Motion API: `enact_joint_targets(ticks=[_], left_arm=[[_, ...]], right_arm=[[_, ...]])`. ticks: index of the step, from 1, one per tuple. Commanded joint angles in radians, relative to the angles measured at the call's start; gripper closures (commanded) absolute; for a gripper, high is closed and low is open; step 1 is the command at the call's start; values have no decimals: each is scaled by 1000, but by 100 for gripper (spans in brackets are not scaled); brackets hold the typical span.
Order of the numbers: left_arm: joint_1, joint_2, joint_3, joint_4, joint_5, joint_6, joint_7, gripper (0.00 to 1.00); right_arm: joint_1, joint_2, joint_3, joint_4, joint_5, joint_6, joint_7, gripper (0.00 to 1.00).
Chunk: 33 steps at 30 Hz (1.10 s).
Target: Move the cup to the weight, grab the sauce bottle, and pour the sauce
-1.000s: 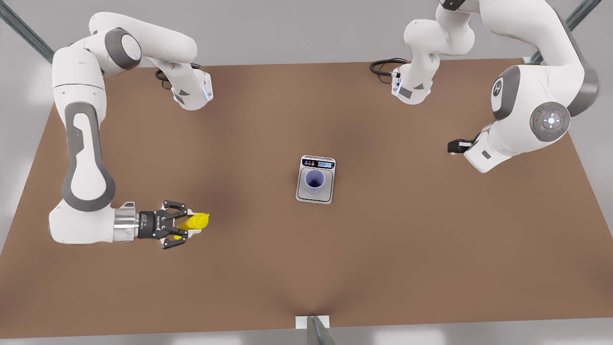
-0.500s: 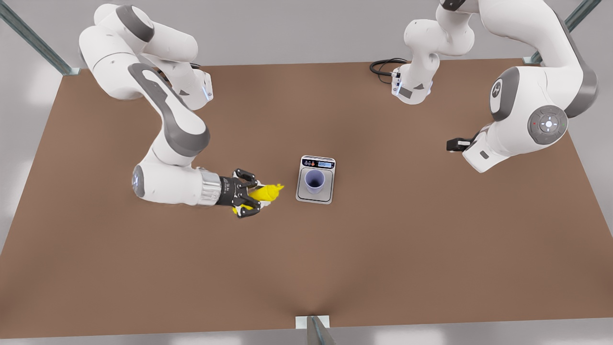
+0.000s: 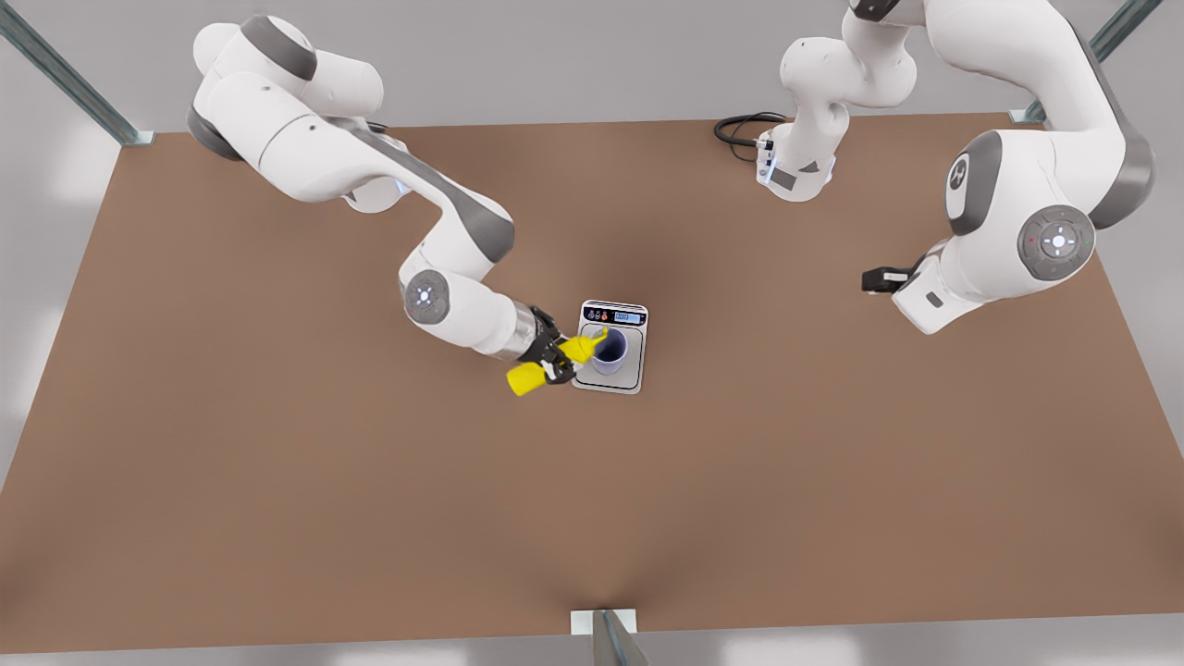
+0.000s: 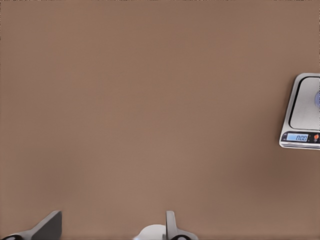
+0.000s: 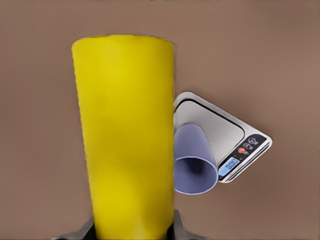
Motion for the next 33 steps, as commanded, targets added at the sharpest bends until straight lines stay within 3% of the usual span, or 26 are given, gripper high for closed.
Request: enact_joint_targets(ticks=[1,11,13,33], left_arm=[[0,0,0,0,1,0,-1,0],[0,15,2,-3,-1,-22,-2,0],[0,15,0,-3,-1,-22,-2,0],[0,43,0,-4,-2,-26,-2,0]], right_arm=[[0,1,0,0,1,-7,-2,35],[36,51,-8,0,-140,18,5,36],[37,53,-9,-4,-145,98,5,36],[55,70,-2,-86,-453,101,-30,36]])
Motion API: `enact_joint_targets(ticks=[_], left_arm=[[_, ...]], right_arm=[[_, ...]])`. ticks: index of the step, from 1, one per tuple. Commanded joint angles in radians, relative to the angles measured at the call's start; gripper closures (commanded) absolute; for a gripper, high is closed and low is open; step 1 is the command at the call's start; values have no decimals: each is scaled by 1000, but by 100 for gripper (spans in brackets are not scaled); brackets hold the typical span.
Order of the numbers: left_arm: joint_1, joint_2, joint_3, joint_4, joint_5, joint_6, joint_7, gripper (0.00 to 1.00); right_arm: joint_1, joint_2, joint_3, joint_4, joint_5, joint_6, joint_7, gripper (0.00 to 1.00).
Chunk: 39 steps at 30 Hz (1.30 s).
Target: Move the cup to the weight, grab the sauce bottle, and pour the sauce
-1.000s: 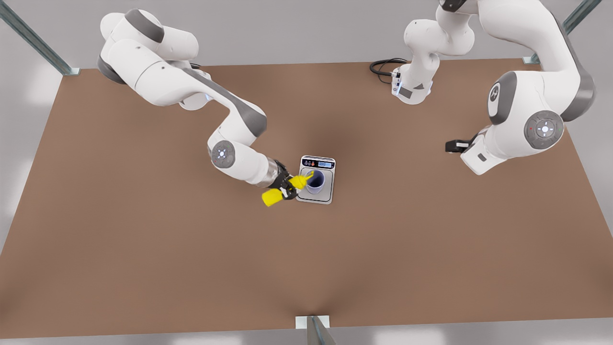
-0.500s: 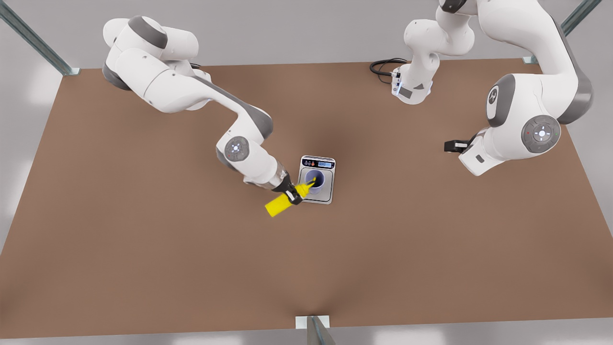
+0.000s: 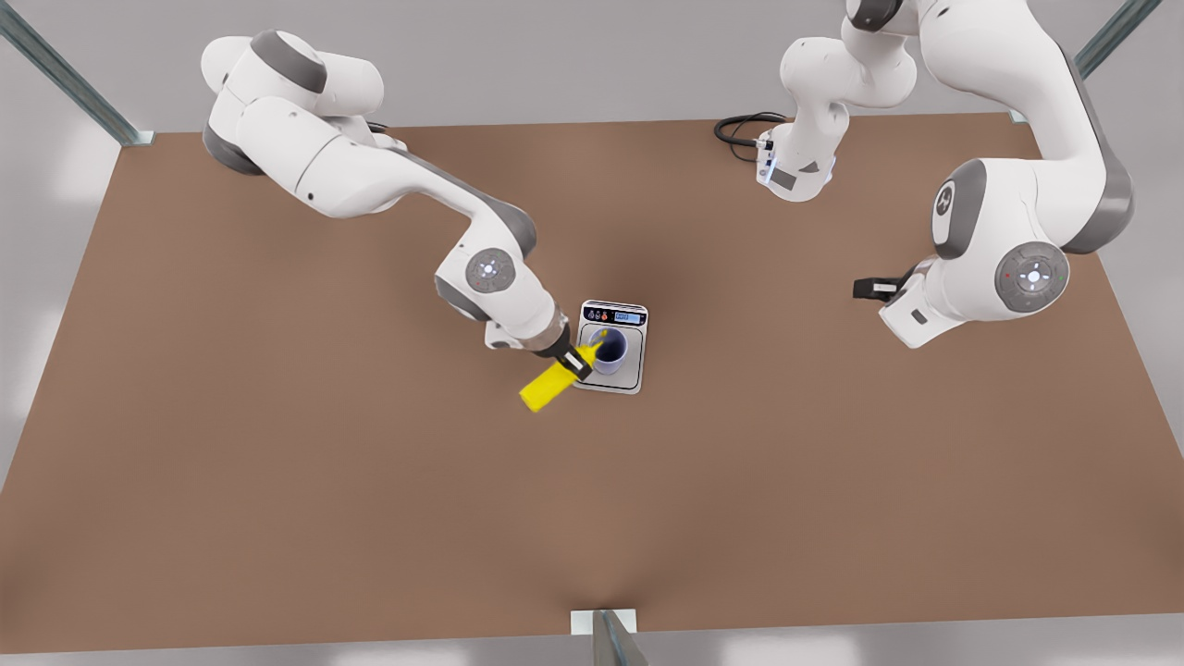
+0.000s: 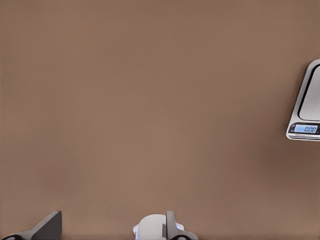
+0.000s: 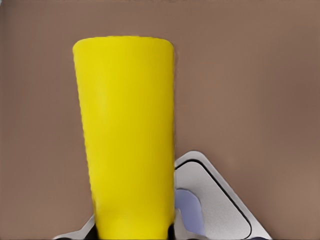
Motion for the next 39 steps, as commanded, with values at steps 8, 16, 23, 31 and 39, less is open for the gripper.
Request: enact_joint_targets(ticks=[8,16,23,31,39], left_arm=[[0,5,0,0,0,0,0,0],[0,3,0,2,0,0,-2,0],[0,5,0,9,0,0,-3,0],[0,6,0,8,0,2,0,0],[0,14,0,6,-9,5,2,0]], right_arm=[[3,13,-2,0,-10,24,-2,36],[-35,-10,-8,8,67,50,1,36],[-195,-123,-58,0,668,85,-57,35],[-308,-211,-236,-108,1414,-96,-523,36],[-419,-206,-331,-184,1636,-350,-716,36]])
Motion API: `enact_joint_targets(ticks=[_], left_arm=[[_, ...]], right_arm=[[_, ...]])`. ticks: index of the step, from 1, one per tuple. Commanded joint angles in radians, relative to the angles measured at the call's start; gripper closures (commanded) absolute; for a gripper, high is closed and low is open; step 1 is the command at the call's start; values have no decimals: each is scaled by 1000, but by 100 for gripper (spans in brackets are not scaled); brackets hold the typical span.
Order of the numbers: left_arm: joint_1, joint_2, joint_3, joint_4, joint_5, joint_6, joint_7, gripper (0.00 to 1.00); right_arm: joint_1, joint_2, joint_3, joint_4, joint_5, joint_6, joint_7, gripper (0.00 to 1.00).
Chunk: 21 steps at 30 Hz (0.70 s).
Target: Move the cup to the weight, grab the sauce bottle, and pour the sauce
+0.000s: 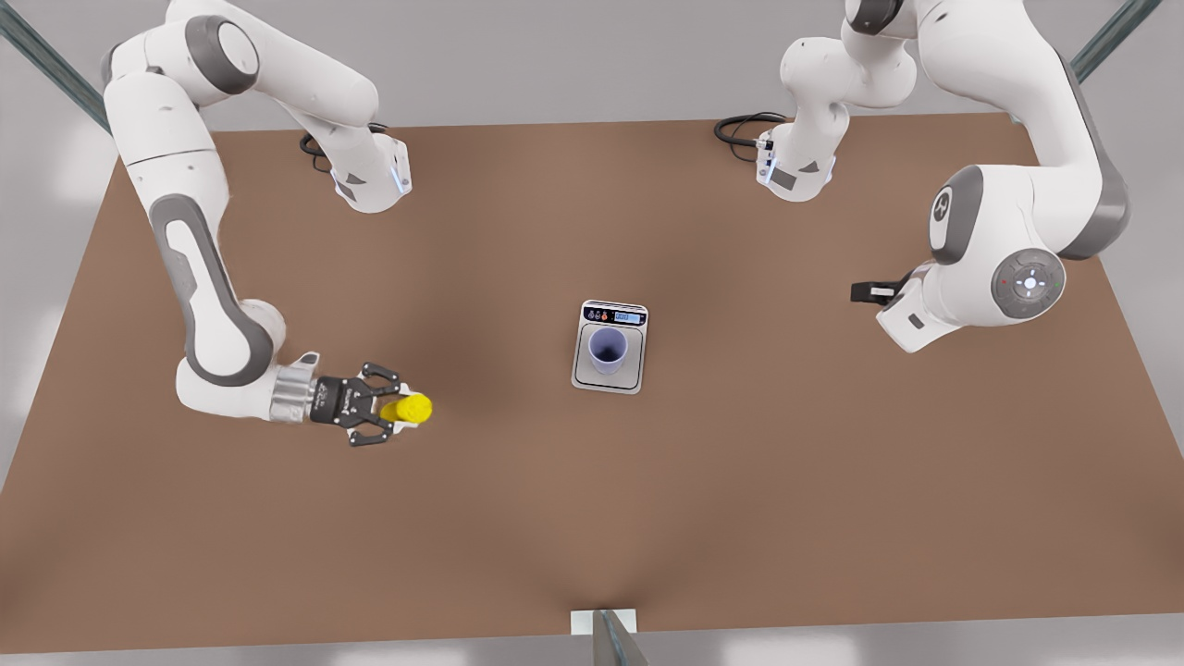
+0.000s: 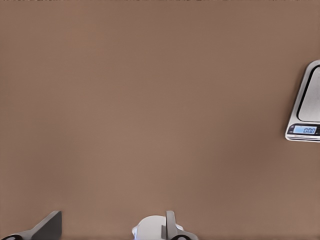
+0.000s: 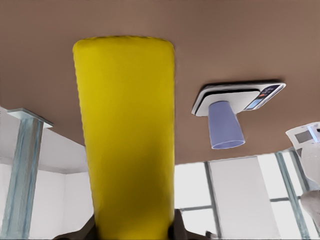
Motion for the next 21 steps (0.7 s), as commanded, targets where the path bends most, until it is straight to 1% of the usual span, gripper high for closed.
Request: enact_joint_targets(ticks=[1,2,3,4,6,12,15,17,21], left_arm=[[0,0,0,0,-3,0,0,0],[0,0,0,0,-3,0,0,0],[0,0,0,3,-3,1,3,0],[0,0,0,3,-3,0,3,0],[0,1,0,2,-3,1,0,0],[0,9,0,-3,-3,1,0,0],[0,20,0,-3,-3,1,0,0],[0,21,0,-6,-3,0,0,0],[0,35,0,-6,-15,-2,0,0]], right_arm=[[0,2,-13,-1,-3,-23,3,36],[-22,11,-44,-24,26,-87,-11,36],[-43,28,-44,-41,29,-121,-58,36],[-58,38,-46,-76,80,-138,-146,36],[-61,43,-44,-98,99,-169,-203,36],[-97,64,-44,-113,101,-274,-261,36],[-141,121,-44,-127,96,-297,-261,36],[-146,130,-41,-139,95,-299,-284,36],[-187,181,-41,-159,96,-365,-359,36]])
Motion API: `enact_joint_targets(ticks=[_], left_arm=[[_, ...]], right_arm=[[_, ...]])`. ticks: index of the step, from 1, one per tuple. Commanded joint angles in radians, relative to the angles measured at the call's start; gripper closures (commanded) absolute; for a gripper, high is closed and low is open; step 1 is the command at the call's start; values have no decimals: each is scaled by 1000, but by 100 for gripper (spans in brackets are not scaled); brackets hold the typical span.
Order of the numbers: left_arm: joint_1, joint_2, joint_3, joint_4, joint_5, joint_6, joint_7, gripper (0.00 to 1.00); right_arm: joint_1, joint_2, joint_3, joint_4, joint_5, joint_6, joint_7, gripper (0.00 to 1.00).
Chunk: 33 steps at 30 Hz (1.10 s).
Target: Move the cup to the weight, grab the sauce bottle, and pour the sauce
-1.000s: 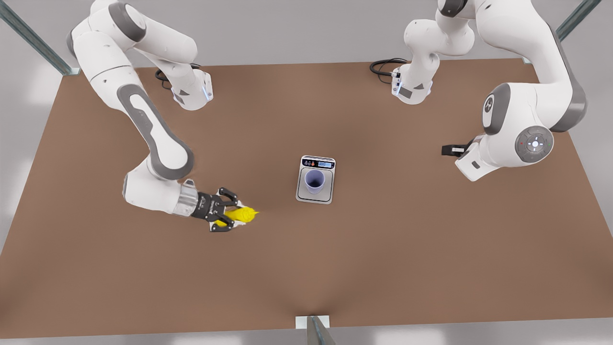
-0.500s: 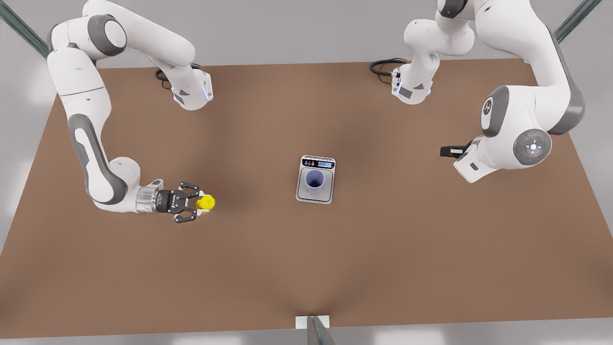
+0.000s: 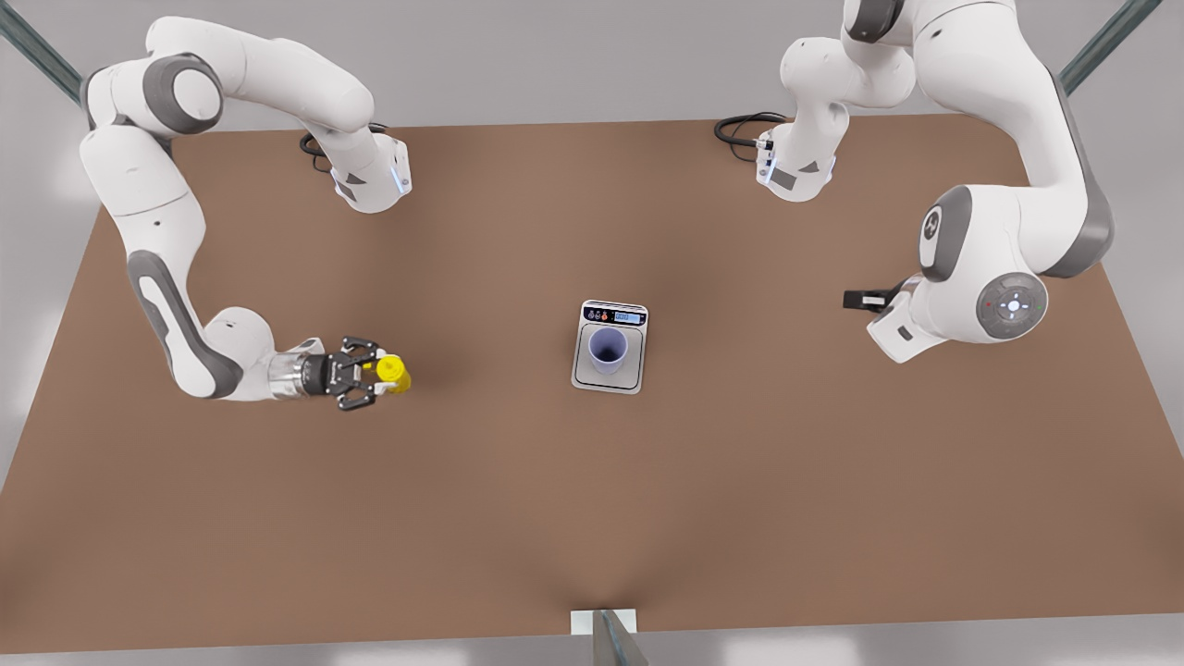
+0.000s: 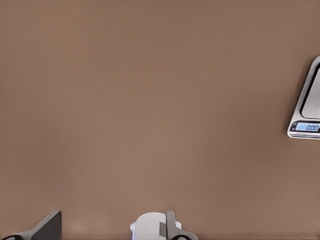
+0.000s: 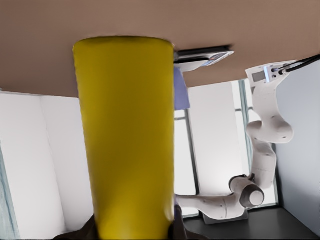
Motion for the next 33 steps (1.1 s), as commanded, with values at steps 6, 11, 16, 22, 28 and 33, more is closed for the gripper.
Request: enact_joint_targets(ticks=[6,11,16,22,28,33], left_arm=[[0,8,0,2,-2,8,0,0],[0,15,0,2,-4,8,0,0],[0,17,0,0,-4,8,0,0],[0,21,0,0,-4,9,0,0],[0,21,0,0,-4,5,0,0],[0,28,0,0,-4,8,0,0]], right_arm=[[-28,45,29,-8,-6,-17,-35,36],[-46,67,58,-28,-5,6,-47,36],[-51,51,63,-56,-28,24,-53,36],[-49,-2,65,-57,-77,41,-73,36],[-72,33,59,-56,-48,6,28,36],[-74,22,62,-45,-115,38,7,36]])
